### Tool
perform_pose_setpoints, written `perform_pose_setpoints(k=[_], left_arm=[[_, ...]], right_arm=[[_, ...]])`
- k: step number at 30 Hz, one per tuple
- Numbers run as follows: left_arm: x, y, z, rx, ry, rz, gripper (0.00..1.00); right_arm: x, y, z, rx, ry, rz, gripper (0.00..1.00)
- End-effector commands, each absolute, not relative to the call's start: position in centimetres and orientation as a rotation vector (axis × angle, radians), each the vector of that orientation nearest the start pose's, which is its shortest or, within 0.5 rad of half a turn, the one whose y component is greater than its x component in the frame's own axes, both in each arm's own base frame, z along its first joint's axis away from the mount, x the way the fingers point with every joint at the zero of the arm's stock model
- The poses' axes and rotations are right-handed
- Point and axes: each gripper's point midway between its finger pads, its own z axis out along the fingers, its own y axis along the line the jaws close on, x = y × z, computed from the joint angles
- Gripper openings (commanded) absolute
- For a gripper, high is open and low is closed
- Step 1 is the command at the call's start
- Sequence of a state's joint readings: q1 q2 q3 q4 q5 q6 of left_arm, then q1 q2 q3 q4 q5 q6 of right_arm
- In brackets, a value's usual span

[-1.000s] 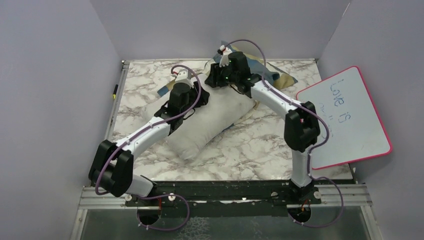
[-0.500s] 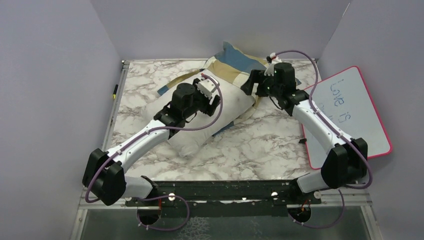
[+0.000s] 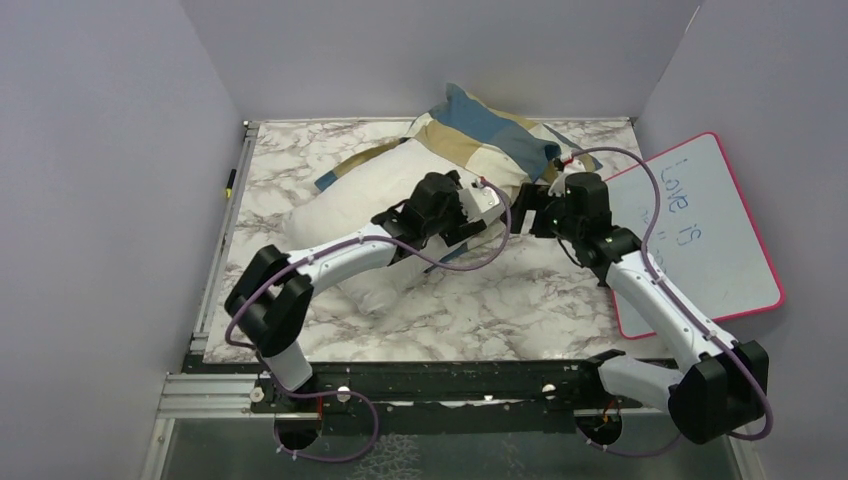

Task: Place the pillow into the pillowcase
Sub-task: Stuff the pillow into the pillowcase.

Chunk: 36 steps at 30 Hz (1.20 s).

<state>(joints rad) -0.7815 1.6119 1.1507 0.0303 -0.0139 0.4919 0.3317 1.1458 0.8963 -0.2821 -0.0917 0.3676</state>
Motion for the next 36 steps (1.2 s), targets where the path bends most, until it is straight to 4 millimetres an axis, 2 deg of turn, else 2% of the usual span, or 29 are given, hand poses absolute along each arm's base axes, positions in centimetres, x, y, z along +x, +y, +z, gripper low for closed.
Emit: perform_pose_setpoints(k=[1,3,4,5,6,7,8,10,13,18,20,21,24,29,32,36], left_arm=[[38.9,-31.8,14.4,1.237,1.703,0.051,0.87],[39.8,-31.0,12.3,1.24,1.766,0.138,0.85],[40.1,-30.6,11.2,1.248,1.797,0.178,0.81],[40.3,-30.3,10.3,1.25,1.823,0.203,0.72],[40.5,-29.8,9.6,1.238,1.851,0.224,0.57],[40.6,-29.4,9.4,1.207,1.873,0.233,0.34],[40.5,-29.1,9.4,1.174,1.895,0.222,0.17],[39.9,-28.9,10.2,1.11,1.928,0.151,0.0],[38.9,-27.9,12.3,0.922,2.018,0.064,0.0],[37.2,-26.0,14.7,0.618,2.168,-0.086,0.0],[37.3,-25.4,16.4,0.492,2.174,-0.138,0.0],[37.7,-25.0,17.4,0.438,2.168,-0.158,0.0],[38.9,-24.3,19.6,0.344,2.144,-0.211,0.0],[41.2,-22.9,19.9,0.239,2.174,-0.258,0.0],[41.7,-23.1,19.8,0.22,2.187,-0.3,0.0],[42.1,-23.8,19.8,0.2,2.193,-0.333,0.0]], right_arm=[[32.6,13.6,19.7,0.036,2.104,0.484,0.92],[32.4,13.7,19.7,0.041,2.098,0.496,0.91],[32.3,13.7,19.7,0.041,2.094,0.505,0.91],[32.2,13.8,19.6,0.04,2.091,0.51,0.91],[32.1,13.8,19.5,0.042,2.092,0.513,0.91],[32.0,13.8,19.4,0.042,2.093,0.515,0.9],[31.9,13.8,19.4,0.043,2.093,0.517,0.9],[31.7,14.0,19.4,0.039,2.086,0.54,0.89],[31.2,15.0,19.1,0.03,2.073,0.621,0.86],[30.4,18.8,17.2,0.052,2.06,0.921,0.78],[30.5,19.7,15.5,0.092,2.078,0.997,0.75],[31.0,19.8,14.2,0.134,2.105,1.002,0.73],[32.4,20.3,12.1,0.24,2.124,1.028,0.66],[33.8,22.4,9.7,0.44,2.181,1.092,0.64],[34.0,22.9,7.7,0.679,2.208,1.099,0.67],[35.3,24.1,6.6,0.778,2.159,1.115,0.67]])
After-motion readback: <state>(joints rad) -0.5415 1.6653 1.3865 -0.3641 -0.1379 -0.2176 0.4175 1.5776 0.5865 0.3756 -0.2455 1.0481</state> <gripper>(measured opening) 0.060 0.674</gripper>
